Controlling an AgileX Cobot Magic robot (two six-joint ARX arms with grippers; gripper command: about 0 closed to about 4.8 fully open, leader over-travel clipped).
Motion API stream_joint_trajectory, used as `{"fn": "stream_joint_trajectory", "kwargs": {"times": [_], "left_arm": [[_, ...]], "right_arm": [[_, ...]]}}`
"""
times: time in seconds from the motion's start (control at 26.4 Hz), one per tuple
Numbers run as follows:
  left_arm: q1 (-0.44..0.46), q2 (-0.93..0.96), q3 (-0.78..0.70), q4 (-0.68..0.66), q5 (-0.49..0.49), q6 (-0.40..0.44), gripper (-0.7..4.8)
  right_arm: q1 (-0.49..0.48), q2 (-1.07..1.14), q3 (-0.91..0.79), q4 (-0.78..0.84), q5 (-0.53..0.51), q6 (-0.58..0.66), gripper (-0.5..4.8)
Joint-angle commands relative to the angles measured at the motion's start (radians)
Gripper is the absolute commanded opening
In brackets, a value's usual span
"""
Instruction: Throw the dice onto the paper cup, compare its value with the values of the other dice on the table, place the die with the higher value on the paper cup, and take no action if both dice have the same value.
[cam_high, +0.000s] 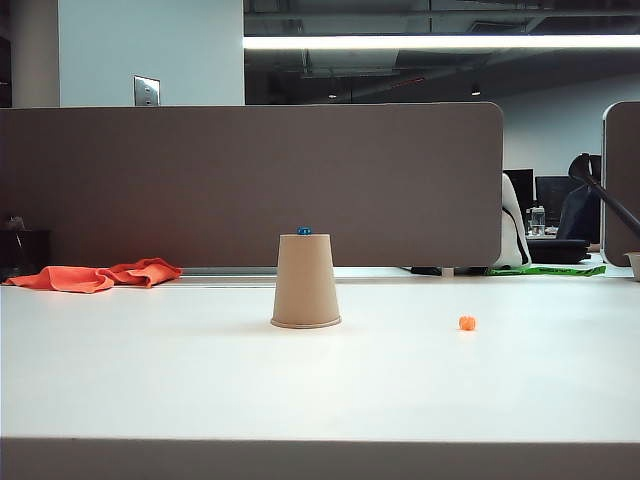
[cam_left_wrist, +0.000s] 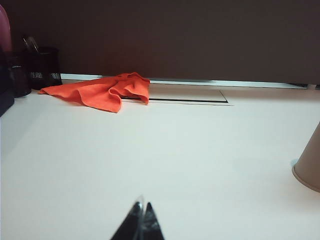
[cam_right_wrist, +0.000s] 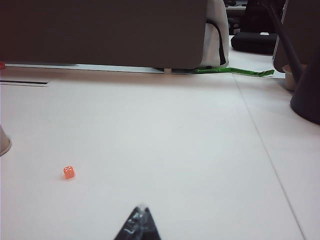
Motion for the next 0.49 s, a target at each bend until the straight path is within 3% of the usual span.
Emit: {"fn": "stream_joint_trajectory", "kwargs": {"times": [0.04, 0.49], "left_arm": [[0.001, 0.001, 0.016, 0.004, 0.002, 0.008, -0.06], [-0.014, 0.097, 0.187, -0.174, 0.162, 0.142, -0.06]], "right_arm": [[0.000, 0.000, 0.019, 0.010, -0.003, 0.011, -0.06], [0.000, 0.080, 0.224, -0.196, 0.000, -0.009, -0.06]]}}
